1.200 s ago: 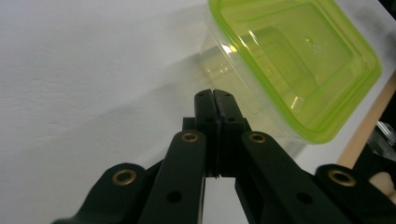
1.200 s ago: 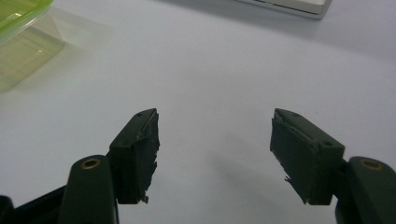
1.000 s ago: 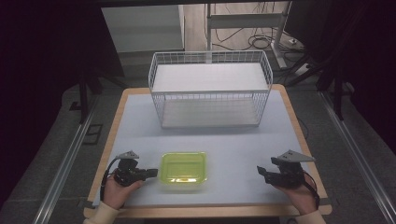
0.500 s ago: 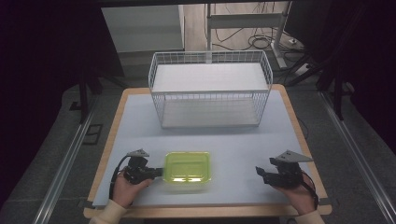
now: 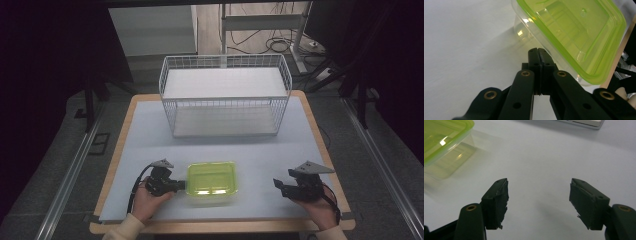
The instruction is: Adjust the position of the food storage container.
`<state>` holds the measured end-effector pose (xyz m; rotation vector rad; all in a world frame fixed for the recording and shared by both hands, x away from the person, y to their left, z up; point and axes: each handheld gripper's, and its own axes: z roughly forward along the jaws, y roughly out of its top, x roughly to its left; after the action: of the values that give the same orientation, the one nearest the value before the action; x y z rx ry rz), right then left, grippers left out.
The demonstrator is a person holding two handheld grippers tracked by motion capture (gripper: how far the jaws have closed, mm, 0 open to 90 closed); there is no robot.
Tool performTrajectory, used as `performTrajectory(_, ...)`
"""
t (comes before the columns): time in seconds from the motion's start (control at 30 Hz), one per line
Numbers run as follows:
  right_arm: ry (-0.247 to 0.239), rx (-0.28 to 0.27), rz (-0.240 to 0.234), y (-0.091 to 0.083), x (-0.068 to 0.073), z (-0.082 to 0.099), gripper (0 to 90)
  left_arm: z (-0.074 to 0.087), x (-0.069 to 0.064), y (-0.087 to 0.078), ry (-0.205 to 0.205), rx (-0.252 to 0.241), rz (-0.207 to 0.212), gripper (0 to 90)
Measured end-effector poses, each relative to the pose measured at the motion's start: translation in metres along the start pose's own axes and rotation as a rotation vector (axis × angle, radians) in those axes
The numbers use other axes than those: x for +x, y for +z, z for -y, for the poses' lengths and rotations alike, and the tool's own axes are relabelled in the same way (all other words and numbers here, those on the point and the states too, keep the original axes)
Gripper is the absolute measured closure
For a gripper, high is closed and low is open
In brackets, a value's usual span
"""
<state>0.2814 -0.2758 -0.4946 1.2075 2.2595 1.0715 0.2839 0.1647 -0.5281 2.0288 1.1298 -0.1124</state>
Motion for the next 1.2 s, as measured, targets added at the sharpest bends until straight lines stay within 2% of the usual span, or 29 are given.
performTrajectory(0.4,-0.009,0.007,-0.006,0.001,0.002,0.0,31.4,-0.019,-0.019,0.025,0.021,0.005,0.032,89.6)
performTrajectory(0.63,-0.008,0.004,-0.007,0.001,0.001,0.0,31.4,-0.018,-0.019,0.027,0.029,0.014,0.019,89.5)
performTrajectory(0.8,-0.004,0.001,-0.013,0.001,0.002,0.0,31.4,-0.015,-0.011,0.016,0.012,-0.017,0.016,89.5)
performTrajectory(0.9,0.009,-0.016,-0.041,0.002,0.002,-0.002,31.0,-0.009,-0.005,0.0,0.012,-0.058,-0.004,89.4)
performTrajectory(0.93,0.009,-0.016,-0.041,0.002,0.002,-0.002,31.0,-0.009,-0.005,0.0,0.012,-0.058,-0.004,89.4)
performTrajectory(0.97,0.012,-0.024,-0.064,0.003,0.003,-0.004,29.9,-0.006,-0.003,-0.011,0.014,-0.084,-0.019,89.3)
performTrajectory(1.0,0.012,-0.024,-0.064,0.003,0.003,-0.004,29.9,-0.006,-0.003,-0.011,0.014,-0.084,-0.019,88.9)
performTrajectory(1.03,0.012,-0.028,-0.083,0.004,0.004,-0.005,28.7,-0.002,-0.001,-0.022,0.01,-0.119,-0.033,88.1)
performTrajectory(1.07,0.01,-0.031,-0.089,0.004,0.005,-0.005,28.5,-0.002,-0.001,-0.022,0.01,-0.119,-0.033,86.6)
performTrajectory(1.1,0.004,-0.032,-0.091,0.004,0.007,-0.004,28.2,0.001,0.001,-0.03,0.002,-0.158,-0.04,84.1)
performTrajectory(1.13,-0.003,-0.036,-0.089,0.004,0.008,-0.004,27.5,0.001,0.001,-0.03,0.002,-0.158,-0.04,80.0)
performTrajectory(1.17,-0.009,-0.042,-0.092,0.003,0.009,-0.004,26.6,0.001,0.002,-0.035,-0.015,-0.185,-0.064,74.3)
performTrajectory(1.2,-0.009,-0.042,-0.092,0.003,0.009,-0.004,26.6,0.001,0.002,-0.035,-0.015,-0.185,-0.064,66.6)
